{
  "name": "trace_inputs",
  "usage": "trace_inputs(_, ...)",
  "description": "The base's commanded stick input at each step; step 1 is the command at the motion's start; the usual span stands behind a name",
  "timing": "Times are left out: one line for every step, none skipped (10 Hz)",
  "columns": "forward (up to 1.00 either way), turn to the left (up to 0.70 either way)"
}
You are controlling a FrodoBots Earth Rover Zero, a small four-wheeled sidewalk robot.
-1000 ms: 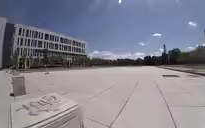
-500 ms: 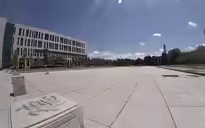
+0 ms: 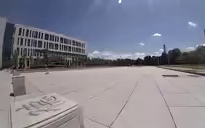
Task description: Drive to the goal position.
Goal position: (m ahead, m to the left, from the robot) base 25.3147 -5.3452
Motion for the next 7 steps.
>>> trace_inputs(0.06, 0.0)
trace_inputs(0.06, 0.0)
trace_inputs(0.06, 0.0)
trace_inputs(0.06, 0.0)
trace_inputs(0.06, 0.0)
trace_inputs(0.06, 0.0)
trace_inputs(0.06, 0.0)
